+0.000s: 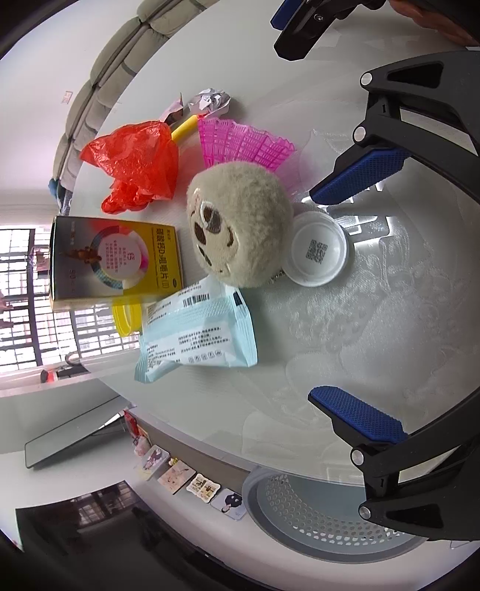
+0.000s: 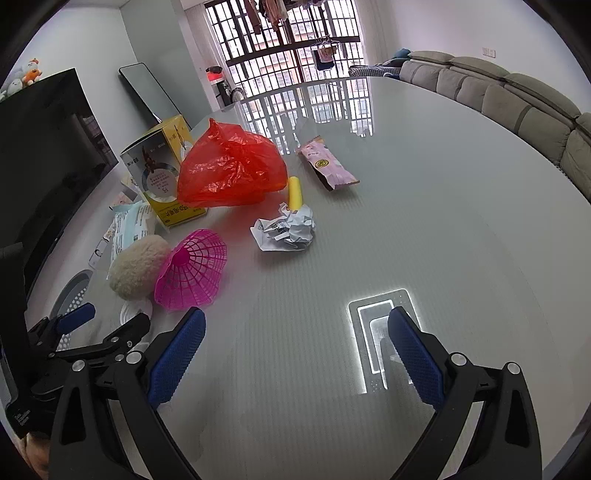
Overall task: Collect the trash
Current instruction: 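Grasp the white bottle cap with the left gripper while the right gripper approaches the crumpled paper, then lift the bottle cap with the left gripper while the right gripper grasps the crumpled paper ball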
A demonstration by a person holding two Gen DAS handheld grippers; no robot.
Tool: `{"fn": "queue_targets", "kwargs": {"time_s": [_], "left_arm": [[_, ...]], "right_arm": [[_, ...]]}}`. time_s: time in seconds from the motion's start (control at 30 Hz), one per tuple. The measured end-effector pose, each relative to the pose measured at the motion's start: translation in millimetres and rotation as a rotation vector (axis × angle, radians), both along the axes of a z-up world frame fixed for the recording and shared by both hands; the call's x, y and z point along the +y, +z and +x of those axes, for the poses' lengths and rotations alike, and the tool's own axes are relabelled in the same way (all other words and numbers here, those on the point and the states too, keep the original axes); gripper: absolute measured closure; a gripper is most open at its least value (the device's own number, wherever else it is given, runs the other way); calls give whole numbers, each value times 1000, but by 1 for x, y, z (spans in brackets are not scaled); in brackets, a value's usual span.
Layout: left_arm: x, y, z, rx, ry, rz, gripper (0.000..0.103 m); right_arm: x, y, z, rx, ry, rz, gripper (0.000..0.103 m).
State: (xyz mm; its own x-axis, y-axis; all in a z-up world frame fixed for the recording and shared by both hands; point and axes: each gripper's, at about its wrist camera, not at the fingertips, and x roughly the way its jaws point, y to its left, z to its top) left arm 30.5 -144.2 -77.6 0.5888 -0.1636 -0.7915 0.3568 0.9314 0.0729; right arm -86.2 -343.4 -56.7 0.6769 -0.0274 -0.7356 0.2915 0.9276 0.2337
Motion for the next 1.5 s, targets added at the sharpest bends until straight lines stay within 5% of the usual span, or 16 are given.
{"fn": "queue_targets", "kwargs": {"time_s": [0.2,0.3,0.5,1.13,1.5], "left_arm": [[-9,-1,-3,-4,-19,-8,11],[-7,2,-3,6,-30,-42,34],[-3,3,-6,3,-45,-62,63],[34,33,-20,-90,-33,-84,64],[60,48,-20,-126,13,-116,64]], "right_arm": [[-3,-2,1,-1,-1,17,8],[-2,-2,1,0,0,20,8],[-2,-2,2,0,-3,19,8],[5,6,11,7,-7,-38,8],[-9,6,54,45,-23,-75,8]]}}
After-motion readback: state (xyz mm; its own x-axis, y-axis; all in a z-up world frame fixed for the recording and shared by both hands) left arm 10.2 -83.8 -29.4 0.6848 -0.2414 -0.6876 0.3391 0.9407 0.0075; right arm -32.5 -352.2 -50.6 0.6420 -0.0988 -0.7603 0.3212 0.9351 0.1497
